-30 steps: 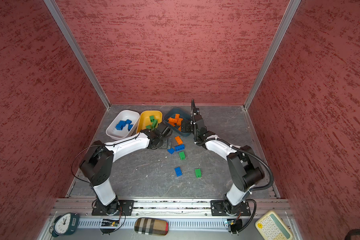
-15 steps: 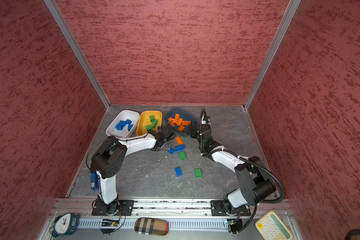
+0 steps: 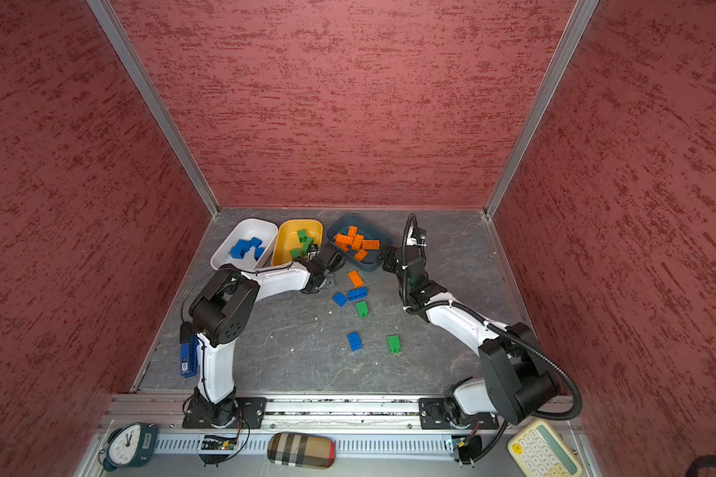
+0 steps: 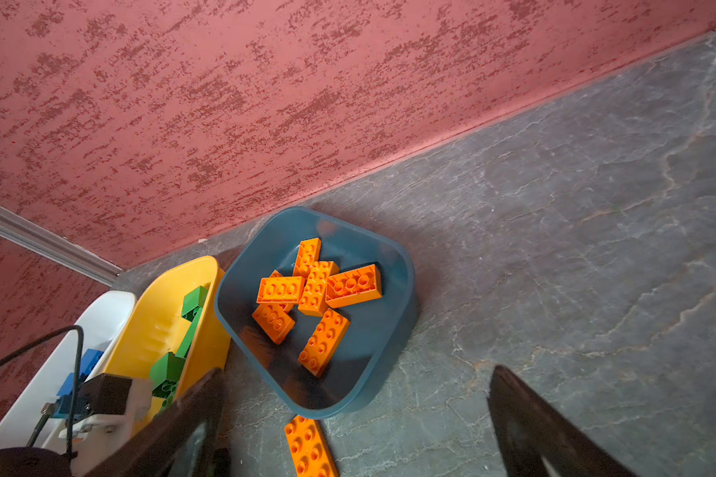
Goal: Sort the legos into containers by color
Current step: 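Grasp a green brick by the yellow tub with left gripper while right draws back, then lift the green brick into the yellow tub and open the left gripper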
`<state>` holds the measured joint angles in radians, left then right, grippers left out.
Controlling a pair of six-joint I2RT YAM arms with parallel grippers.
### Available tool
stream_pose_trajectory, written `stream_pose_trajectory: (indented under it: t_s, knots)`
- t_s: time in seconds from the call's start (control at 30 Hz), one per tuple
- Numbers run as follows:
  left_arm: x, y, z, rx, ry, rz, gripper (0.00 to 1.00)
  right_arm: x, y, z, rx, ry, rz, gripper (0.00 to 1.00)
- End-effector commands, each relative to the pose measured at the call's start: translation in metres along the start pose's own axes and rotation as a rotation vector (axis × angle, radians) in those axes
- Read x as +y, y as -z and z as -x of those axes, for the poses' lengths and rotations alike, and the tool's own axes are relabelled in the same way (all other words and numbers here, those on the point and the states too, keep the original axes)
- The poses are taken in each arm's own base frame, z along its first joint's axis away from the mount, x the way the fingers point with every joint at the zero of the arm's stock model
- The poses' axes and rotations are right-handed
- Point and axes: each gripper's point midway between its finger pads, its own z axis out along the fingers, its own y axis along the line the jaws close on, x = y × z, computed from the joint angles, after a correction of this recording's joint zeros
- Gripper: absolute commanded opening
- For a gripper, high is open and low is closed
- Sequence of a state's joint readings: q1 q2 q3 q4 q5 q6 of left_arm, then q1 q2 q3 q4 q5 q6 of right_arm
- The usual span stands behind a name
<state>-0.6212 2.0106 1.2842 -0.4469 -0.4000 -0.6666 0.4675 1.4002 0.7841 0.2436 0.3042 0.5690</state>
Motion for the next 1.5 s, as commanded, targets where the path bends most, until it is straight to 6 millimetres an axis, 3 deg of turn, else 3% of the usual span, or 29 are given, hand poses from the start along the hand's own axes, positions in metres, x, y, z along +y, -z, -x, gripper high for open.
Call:
stream_pose_trajectory:
  t_s: [0.0,0.23,0.43,0.6,0.7,0.93,1.1,1.27,1.47]
  knots:
    - [0.000,0.003,-0.024,0.074,-0.043,-0.039,0.48,-0.008,0.004,0.007,-0.027,-0.019,-0.042,0.99]
    - [-0.014,0.034,-0.018,0.020,-0.123,-0.118,0.38,-0.011,-0.002,0.002,-0.023,-0.040,-0.060,0.99]
    - [-0.026,0.071,0.003,-0.067,-0.147,-0.191,0.33,-0.004,-0.010,0.002,-0.005,-0.034,-0.051,0.99]
    - [-0.026,0.114,0.050,-0.225,-0.136,-0.241,0.34,-0.004,-0.010,0.001,0.006,-0.036,-0.053,0.99]
    - [-0.016,0.124,0.082,-0.292,-0.138,-0.227,0.35,-0.007,-0.007,0.001,-0.001,-0.045,-0.060,0.99]
    - [0.027,0.085,0.139,-0.320,-0.055,-0.122,0.34,-0.026,0.007,-0.002,-0.024,-0.061,-0.105,0.99]
    - [0.048,0.051,0.174,-0.339,-0.019,-0.052,0.35,-0.026,0.009,-0.007,0.004,-0.053,-0.087,0.99]
    - [0.061,0.014,0.193,-0.365,0.019,0.009,0.35,-0.032,0.010,-0.015,0.056,-0.051,-0.133,0.99]
    - [0.079,-0.002,0.208,-0.350,0.063,0.097,0.43,-0.040,0.020,-0.025,0.118,-0.032,-0.161,0.99]
